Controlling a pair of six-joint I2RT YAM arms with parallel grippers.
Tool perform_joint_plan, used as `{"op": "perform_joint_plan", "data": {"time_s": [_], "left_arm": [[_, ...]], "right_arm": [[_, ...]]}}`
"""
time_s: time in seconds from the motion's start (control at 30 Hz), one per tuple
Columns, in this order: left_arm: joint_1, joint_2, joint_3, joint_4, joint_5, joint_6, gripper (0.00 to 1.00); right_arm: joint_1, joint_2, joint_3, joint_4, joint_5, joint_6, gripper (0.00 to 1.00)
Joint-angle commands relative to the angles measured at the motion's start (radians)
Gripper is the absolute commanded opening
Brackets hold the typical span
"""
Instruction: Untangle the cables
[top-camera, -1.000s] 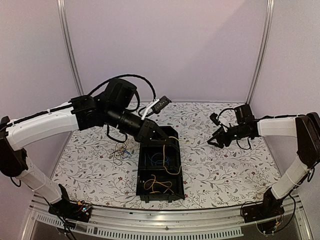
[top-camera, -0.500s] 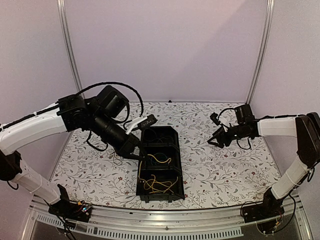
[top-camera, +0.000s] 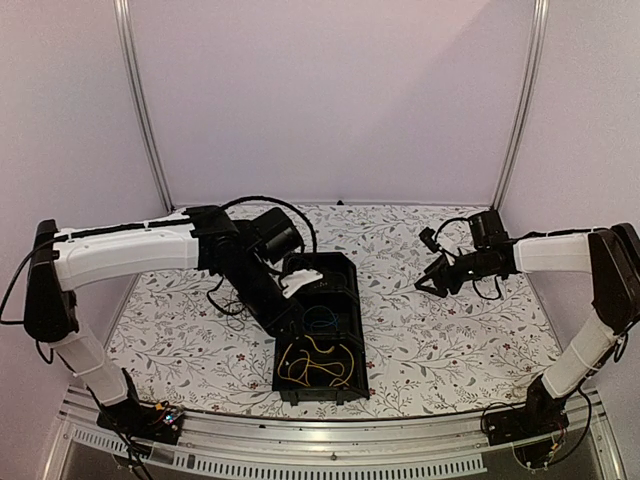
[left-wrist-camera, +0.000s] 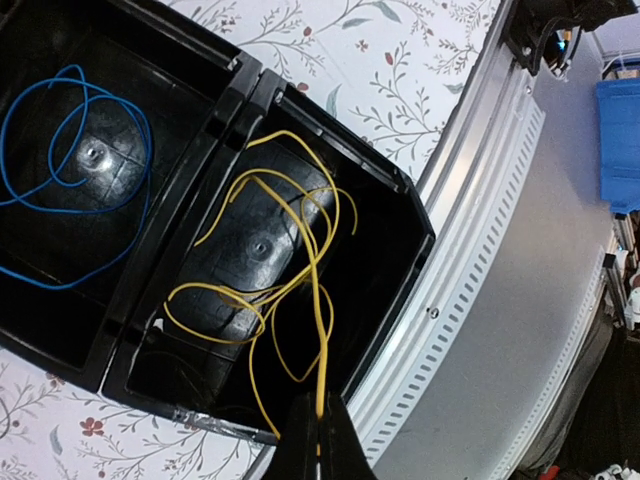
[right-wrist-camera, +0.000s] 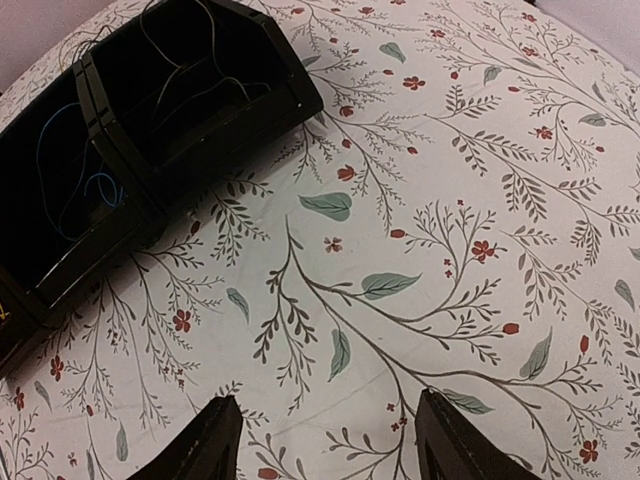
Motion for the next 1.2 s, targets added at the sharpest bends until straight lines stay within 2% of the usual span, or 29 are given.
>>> {"op": "perform_joint_plan", "data": {"time_s": [0.0,0.33,0.53,0.7,0.8,1.03,1.17], "left_arm": [[-0.033,0.068,0.059,0.0,0.001,0.059,0.0],[-0.089,0.254,0.15,-0.082,-0.148,0.147,0.0],[-0.11,0.262,0.144,-0.089,-0.191,0.175,0.01],[-0.124,0.247,0.173,-0.108,-0.25,0.172,0.24],[-0.123,0.184,0.189,-0.133,-0.312,0.165,0.34],[-0.069,0.004,0.165,-0.179,-0.393,0.148,0.45],[0.073,-0.068,0.156,-0.136,-0.458,0.073,0.52]], "right_arm": [[-0.006,0.022,-0.002,-0.009,-0.017,-0.016,0.63],[-0.006,0.028,0.001,-0.023,-0.021,-0.03,0.63],[-0.005,0.042,0.007,-0.026,-0.023,-0.033,0.63],[-0.007,0.058,0.02,-0.039,-0.027,-0.034,0.62],[-0.006,0.05,0.017,-0.04,-0.021,-0.031,0.62],[-0.006,0.049,0.023,-0.044,-0.026,-0.031,0.62],[-0.006,0.054,0.026,-0.047,-0.025,-0.033,0.62]]}}
